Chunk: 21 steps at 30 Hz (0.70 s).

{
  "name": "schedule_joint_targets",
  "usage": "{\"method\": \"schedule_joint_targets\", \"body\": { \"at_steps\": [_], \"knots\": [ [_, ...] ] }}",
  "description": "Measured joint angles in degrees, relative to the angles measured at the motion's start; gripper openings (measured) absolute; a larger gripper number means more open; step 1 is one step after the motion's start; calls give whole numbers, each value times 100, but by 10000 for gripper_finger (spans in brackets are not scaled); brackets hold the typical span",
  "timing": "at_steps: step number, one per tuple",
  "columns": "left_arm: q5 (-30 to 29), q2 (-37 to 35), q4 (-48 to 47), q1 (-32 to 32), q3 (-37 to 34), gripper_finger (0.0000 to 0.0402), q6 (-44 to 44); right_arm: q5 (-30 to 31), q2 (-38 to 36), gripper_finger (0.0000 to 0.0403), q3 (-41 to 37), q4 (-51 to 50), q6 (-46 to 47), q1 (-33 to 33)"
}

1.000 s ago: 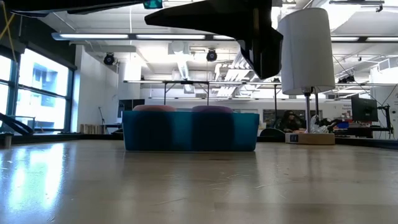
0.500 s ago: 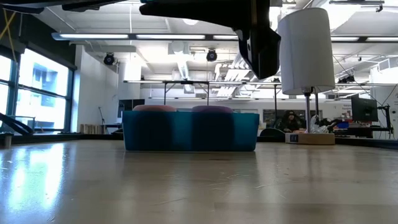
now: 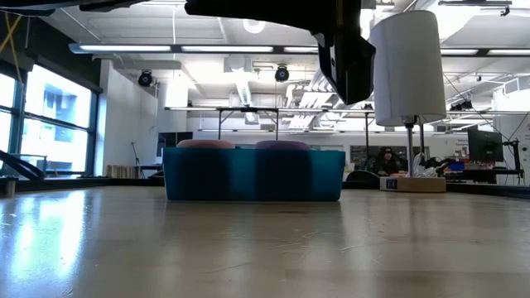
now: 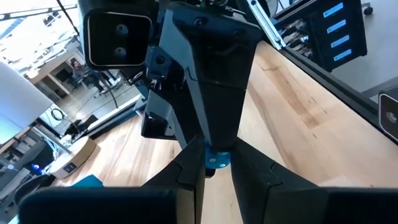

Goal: Pick & Place Dice
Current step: Put the blue die into the blue bin

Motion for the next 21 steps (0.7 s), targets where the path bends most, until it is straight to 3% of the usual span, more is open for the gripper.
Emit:
{"method": "schedule_joint_targets", "body": {
  "at_steps": [9,17,21],
  "knots": [
    [-255,0,-13,-4,0,57,1,22,-9,96,0,-88,-4,-7],
    [-255,0,-4,-46,0,57,54,-12,-11,44,7,-127,-134,-2],
    [-253,0,-5,-46,0,57,101,-13,-11,41,7,-127,-149,-2]
  ]
}}
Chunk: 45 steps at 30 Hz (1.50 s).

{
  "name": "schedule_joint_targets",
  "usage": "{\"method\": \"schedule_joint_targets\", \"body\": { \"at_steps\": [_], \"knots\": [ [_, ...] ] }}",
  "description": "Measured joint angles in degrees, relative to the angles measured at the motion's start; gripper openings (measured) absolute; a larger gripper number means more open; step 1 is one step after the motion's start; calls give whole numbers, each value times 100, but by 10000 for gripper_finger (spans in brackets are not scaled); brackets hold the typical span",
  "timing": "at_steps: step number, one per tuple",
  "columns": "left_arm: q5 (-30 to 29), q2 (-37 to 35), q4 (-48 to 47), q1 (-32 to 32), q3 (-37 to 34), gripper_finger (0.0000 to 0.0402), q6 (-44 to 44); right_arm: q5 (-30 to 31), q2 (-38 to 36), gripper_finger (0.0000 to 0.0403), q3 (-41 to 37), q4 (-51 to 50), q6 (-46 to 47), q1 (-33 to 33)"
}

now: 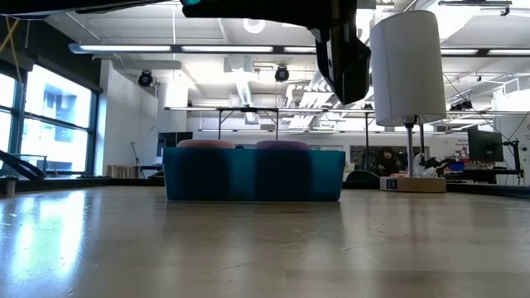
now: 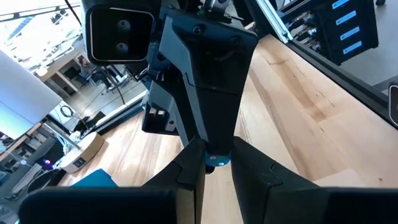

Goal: Pick & Place Dice
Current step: Put the blue die into the blue bin

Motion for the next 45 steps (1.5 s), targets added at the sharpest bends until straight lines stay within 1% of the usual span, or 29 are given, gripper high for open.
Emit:
{"method": "schedule_joint_targets", "body": {
  "at_steps": [6,13,17,25,28,34,40,45],
  "knots": [
    [2,0,7,16,0,63,4,-7,0,47,0,-2,21,2],
    [3,0,7,22,0,85,9,-46,0,42,0,-7,9,0],
    [-5,0,14,26,0,109,22,-77,2,42,0,-12,6,2],
    [-22,0,20,68,0,169,20,-125,4,42,-7,-39,1,4],
    [-20,0,4,74,0,185,-8,-131,7,42,-7,-101,0,-2],
    [403,14,-100,-34,2,191,-536,-163,22,42,-13,-361,-9,-132],
    [439,37,-274,-219,4,191,-1076,-418,14,42,-11,-366,-268,-325],
    [448,39,-451,-414,4,191,-1867,-558,-45,42,-11,-425,-615,-503]
  ]
}}
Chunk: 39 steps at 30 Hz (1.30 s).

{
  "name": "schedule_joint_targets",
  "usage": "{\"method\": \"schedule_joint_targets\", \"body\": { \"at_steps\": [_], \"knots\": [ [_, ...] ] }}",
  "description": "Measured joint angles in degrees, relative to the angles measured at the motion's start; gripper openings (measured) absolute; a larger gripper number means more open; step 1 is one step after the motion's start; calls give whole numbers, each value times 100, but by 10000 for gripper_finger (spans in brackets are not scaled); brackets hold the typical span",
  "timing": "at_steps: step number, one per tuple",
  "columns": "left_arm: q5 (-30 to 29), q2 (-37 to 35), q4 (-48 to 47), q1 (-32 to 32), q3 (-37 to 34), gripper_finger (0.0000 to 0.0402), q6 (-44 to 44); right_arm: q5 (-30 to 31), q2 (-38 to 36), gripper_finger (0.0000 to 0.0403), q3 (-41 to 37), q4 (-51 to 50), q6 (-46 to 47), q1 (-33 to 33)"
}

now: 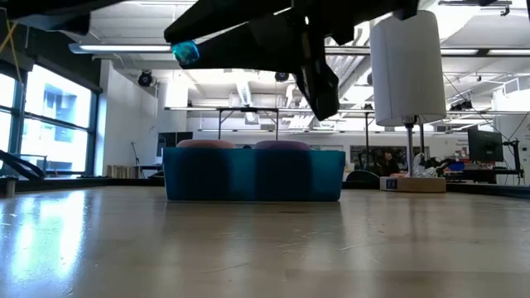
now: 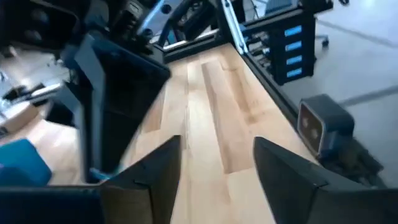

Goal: Pick & Place Dice
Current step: Put the blue die into the blue bin

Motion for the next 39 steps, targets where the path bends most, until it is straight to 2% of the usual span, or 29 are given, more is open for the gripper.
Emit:
{"method": "schedule_joint_targets", "body": {
  "at_steps": [5,17,25,39],
  "knots": [
    [0,0,-44,-174,0,191,-690,-144,-62,42,9,-67,-339,-236],
    [164,2,-79,-456,0,191,-1676,-508,-105,42,7,-199,-921,-722],
    [180,4,-79,-551,-2,191,-1804,-606,-394,42,5,-379,-1366,-833],
    [325,7,-106,-908,-4,191,-1993,554,-1210,42,5,-1541,-2236,-1036]
  ]
}}
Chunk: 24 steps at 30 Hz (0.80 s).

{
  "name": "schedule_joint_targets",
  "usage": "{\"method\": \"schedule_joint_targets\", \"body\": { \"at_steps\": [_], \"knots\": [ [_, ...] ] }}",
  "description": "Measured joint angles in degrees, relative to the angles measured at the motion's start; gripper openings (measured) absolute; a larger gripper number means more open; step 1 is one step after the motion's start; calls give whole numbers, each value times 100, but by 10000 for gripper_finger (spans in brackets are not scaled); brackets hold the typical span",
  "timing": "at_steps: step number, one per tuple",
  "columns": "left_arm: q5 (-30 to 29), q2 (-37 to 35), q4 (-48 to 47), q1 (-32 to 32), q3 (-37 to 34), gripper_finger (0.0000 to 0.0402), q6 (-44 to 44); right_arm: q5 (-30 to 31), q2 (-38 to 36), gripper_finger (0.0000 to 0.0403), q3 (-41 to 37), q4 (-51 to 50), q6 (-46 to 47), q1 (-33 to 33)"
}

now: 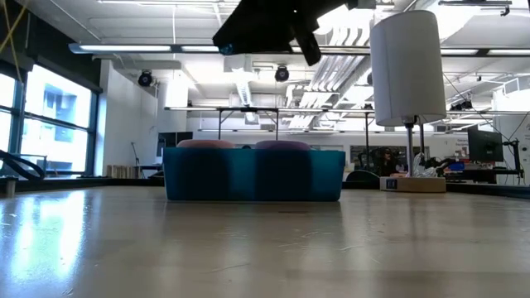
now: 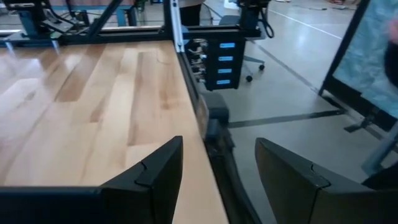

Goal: Pick & Place Dice
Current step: Put the blue die into the blue bin

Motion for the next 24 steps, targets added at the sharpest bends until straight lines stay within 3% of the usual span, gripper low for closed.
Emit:
{"method": "schedule_joint_targets", "body": {
  "at_steps": [9,24],
  "knots": [
    [4,0,0,-125,0,191,-295,519,-131,42,-1,-445,-167,-232],
    [276,0,-243,-123,0,191,-971,425,-131,42,2,-644,-451,-833]
  ]
}}
